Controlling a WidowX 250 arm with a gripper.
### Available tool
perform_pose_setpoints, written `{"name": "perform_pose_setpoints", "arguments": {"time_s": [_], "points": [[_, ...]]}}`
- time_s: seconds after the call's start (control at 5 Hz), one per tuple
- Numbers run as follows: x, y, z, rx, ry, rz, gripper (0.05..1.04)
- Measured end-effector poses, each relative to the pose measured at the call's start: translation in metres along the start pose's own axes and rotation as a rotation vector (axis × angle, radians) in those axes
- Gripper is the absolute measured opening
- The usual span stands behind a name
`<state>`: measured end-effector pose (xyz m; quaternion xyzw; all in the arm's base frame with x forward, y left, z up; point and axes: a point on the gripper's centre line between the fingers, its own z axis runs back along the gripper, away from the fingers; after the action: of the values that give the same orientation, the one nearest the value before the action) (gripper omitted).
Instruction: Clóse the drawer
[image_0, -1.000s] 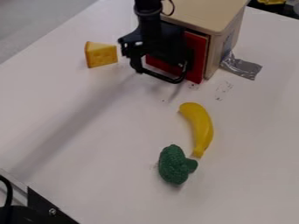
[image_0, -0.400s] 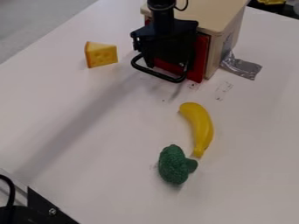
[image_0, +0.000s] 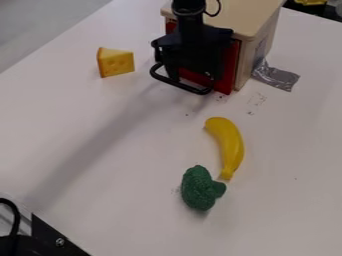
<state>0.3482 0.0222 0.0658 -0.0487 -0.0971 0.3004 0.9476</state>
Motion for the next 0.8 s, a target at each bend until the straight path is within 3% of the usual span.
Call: {"name": "perform_pose_setpoints", "arguments": {"time_s": [0.2,0.6,0.8], "points": [[-0.011,-0.006,0.023,-0.018,-0.020,-0.050,0.999],[-0.035,-0.012,0.056,-0.052,0.135,-0.236,0.999],[-0.048,-0.012,0.062,-0.045,0.215,-0.350,0.999]]}}
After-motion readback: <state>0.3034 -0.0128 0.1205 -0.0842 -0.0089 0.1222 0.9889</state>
